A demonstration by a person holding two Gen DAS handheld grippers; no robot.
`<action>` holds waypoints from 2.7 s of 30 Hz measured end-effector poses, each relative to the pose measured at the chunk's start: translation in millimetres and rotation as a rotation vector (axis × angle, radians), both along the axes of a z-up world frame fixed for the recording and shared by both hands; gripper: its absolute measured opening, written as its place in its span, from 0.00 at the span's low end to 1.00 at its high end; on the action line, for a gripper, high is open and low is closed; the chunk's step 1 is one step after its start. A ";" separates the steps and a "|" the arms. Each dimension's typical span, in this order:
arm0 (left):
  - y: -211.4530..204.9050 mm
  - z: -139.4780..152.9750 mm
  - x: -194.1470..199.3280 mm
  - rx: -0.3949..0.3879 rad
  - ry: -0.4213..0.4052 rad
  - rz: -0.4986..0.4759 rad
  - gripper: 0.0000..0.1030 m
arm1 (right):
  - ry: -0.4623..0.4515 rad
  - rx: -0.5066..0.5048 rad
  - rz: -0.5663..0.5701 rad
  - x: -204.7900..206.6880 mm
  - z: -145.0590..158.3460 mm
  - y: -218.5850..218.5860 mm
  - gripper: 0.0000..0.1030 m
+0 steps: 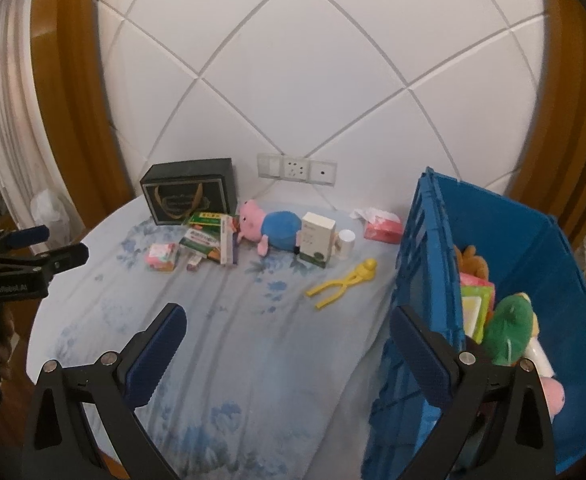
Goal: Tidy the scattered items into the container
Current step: 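Move both tools toward the scattered items on the bed, then grasp the yellow snowball toy with the right tool while the left tool grasps the pink pad pack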
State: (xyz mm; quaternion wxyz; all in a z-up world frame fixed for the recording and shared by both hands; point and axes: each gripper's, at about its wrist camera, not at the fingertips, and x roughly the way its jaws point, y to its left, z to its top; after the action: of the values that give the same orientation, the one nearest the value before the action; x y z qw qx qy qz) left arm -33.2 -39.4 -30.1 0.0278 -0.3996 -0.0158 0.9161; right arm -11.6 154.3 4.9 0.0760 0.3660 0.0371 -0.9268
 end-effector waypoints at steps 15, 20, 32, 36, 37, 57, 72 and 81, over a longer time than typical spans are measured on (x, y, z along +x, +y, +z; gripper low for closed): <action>-58.9 -76.1 -55.2 -0.037 -0.060 0.089 1.00 | -0.107 -0.003 -0.016 -69.5 -53.7 -6.5 1.00; -96.2 -135.3 -100.6 -0.074 -0.093 0.154 1.00 | -0.150 -0.020 -0.050 -107.6 -96.6 -14.4 1.00; -151.6 -258.5 -210.7 -0.086 -0.169 0.242 1.00 | -0.214 -0.015 -0.207 -203.6 -216.4 -10.7 1.00; -154.5 -293.5 -235.9 -0.094 -0.188 0.252 1.00 | -0.213 -0.001 -0.293 -238.8 -256.2 14.6 1.00; -156.2 -302.0 -240.7 -0.091 -0.195 0.258 1.00 | -0.212 -0.004 -0.319 -248.0 -265.6 23.7 1.00; -165.1 -372.0 -305.3 -0.142 -0.219 0.403 1.00 | -0.278 -0.023 -0.585 -371.1 -375.1 123.4 1.00; -171.2 -373.2 -292.1 -0.046 -0.169 0.391 0.80 | -0.254 -0.045 -0.559 -372.7 -381.5 116.0 0.32; -162.4 -365.7 -262.3 -0.046 -0.190 0.368 0.61 | -0.292 -0.095 -0.484 -338.0 -373.6 93.5 0.32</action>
State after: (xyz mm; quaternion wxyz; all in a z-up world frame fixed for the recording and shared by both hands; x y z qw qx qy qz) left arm -295.5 -201.8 -395.9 -0.1506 -0.4752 -0.0701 0.8640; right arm -349.6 247.9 -368.7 -0.1256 0.4897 -0.1063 -0.8563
